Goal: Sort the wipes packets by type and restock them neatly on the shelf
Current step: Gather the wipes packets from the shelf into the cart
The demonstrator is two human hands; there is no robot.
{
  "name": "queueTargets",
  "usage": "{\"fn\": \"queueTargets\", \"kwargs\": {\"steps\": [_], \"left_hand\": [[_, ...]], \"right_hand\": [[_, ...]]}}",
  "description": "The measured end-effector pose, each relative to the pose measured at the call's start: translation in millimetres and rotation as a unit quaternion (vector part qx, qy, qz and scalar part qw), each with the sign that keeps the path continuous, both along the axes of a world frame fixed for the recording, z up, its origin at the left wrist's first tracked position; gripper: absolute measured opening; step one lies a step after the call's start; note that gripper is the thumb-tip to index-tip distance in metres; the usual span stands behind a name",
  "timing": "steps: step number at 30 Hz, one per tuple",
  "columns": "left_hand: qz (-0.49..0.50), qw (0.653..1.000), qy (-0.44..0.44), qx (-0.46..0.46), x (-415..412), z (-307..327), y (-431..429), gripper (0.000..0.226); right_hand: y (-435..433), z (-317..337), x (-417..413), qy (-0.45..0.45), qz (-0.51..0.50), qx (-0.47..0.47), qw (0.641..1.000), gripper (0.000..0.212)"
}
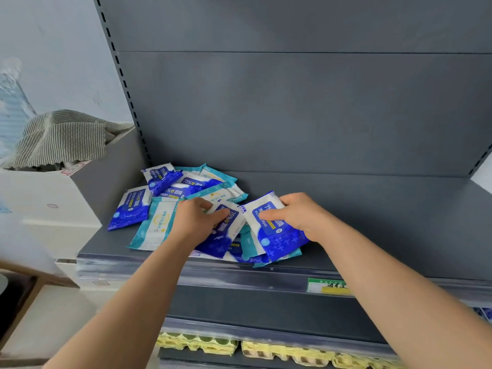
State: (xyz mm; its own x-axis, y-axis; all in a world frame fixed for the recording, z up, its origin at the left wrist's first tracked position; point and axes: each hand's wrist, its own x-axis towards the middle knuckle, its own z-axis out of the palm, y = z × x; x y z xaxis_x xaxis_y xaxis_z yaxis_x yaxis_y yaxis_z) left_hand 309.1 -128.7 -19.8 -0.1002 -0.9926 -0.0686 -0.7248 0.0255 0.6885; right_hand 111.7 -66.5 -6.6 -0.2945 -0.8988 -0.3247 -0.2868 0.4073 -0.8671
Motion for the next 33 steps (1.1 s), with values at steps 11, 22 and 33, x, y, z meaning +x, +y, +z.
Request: {"fn": "queueTargets", "kwargs": {"steps": [11,22,33], "left_hand": [[-0.018,0.986,-0.008,0.165,-14.7,19.6,1.5,0.053],[-0.096,0.988,-0.113,0.034,-32.5,2.2,-0.8,0.066],[-0.079,0.989,-0.108,0.063,-44.0,-1.3,-38.7,0.093]], "right_hand": [[-2.1,-8.2,-19.5,-0.057,-0.074,-0.062,0.994,0.026],[6.0,-10.6,-42.7,-0.107,-0.072,-0.071,0.989,0.027],[-6.3,-13.4,-39.6,-0.165,-0.094,-0.086,0.978,0.021]]}}
